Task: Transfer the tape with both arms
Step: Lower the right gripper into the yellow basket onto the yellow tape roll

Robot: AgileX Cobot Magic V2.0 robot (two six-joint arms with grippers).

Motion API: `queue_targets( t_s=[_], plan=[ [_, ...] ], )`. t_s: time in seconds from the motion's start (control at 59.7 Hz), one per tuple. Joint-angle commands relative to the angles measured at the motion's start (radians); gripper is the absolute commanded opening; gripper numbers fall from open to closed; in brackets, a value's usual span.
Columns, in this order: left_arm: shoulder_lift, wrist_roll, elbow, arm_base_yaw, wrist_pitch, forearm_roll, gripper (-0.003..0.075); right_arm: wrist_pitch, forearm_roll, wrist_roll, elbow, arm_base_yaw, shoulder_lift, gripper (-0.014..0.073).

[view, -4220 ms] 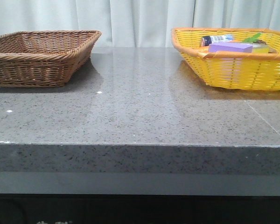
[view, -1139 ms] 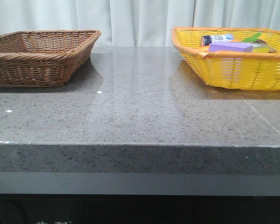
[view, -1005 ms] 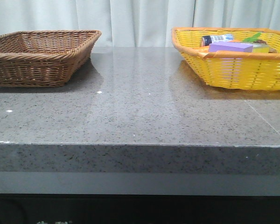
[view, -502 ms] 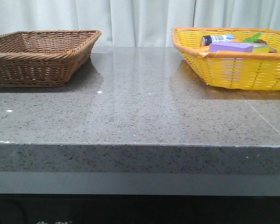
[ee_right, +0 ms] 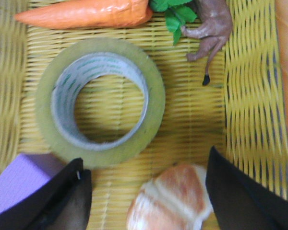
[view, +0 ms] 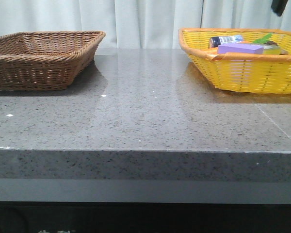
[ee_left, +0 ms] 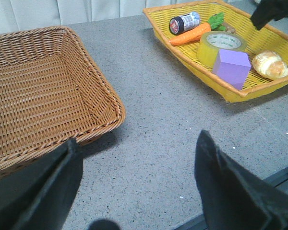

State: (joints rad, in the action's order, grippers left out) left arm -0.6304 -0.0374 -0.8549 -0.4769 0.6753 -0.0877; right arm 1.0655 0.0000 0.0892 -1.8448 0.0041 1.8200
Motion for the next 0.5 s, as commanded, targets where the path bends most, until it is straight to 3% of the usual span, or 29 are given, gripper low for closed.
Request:
queue_targets(
  t_s=[0.0, 0.486],
  plan=[
    [-0.009, -0.001, -0.034, -0.006, -0.076, -0.014, 0.0494, -0.008, -0.024, -0.014, -0.100, -0.006, 0.026, 0.0524],
    [-0.009, -0.001, -0.034, -0.006, -0.076, -0.014, 0.0494, -0.015, -0.017, -0.018, -0.227, -0.006, 0.234, 0.0442]
  ],
)
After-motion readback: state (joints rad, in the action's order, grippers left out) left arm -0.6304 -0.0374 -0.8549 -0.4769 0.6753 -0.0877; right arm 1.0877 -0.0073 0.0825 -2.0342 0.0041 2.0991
